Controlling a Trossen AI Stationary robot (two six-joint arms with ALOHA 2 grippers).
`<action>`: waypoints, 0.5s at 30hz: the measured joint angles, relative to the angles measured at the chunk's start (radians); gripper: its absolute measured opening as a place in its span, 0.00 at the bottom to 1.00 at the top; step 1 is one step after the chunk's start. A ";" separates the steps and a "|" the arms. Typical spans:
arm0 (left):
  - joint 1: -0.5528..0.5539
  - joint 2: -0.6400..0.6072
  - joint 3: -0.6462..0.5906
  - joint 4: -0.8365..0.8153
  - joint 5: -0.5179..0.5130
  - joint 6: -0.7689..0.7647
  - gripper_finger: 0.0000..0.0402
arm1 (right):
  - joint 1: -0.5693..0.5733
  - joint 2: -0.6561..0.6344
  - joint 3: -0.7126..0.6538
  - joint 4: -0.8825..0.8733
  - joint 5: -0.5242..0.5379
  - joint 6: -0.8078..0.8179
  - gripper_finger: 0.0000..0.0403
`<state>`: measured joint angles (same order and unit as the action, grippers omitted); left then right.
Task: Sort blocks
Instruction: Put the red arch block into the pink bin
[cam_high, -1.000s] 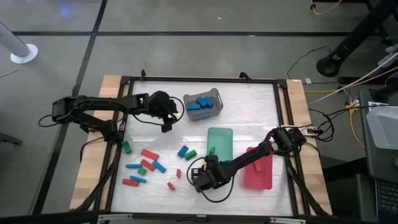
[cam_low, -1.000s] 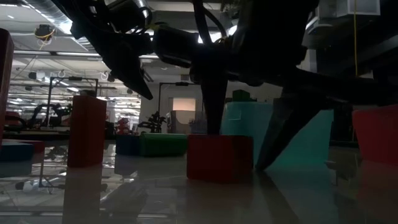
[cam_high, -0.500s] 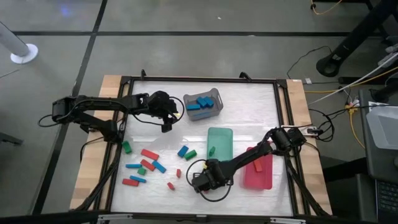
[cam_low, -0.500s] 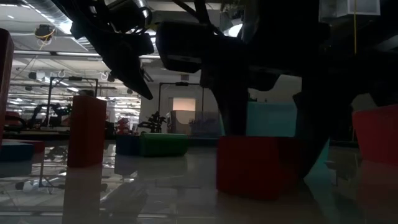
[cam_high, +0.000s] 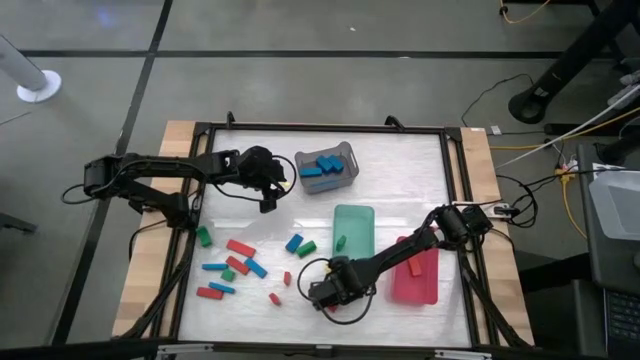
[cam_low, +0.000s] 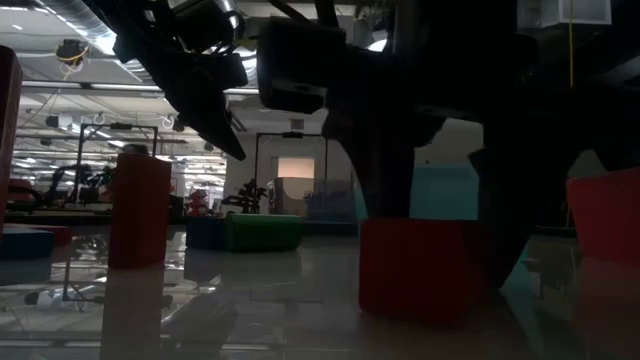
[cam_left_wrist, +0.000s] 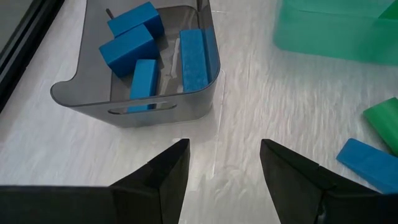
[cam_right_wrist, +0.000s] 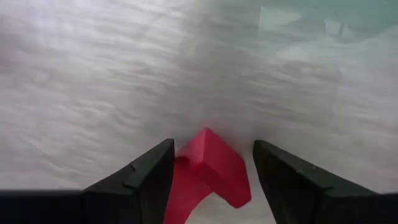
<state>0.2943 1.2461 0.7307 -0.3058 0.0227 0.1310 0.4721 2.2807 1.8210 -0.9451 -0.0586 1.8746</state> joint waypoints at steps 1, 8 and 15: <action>0.000 0.000 0.000 0.000 0.000 0.000 0.46 | 0.000 0.000 0.000 0.000 0.008 -0.019 0.56; 0.000 0.000 0.000 0.000 0.000 0.000 0.46 | 0.000 -0.001 0.000 0.000 0.036 -0.049 0.56; 0.000 0.000 0.000 0.000 0.000 0.000 0.46 | -0.001 -0.001 0.044 -0.014 0.115 -0.117 0.56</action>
<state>0.2939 1.2461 0.7307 -0.3058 0.0224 0.1310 0.4713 2.2795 1.8651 -0.9589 0.0569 1.7573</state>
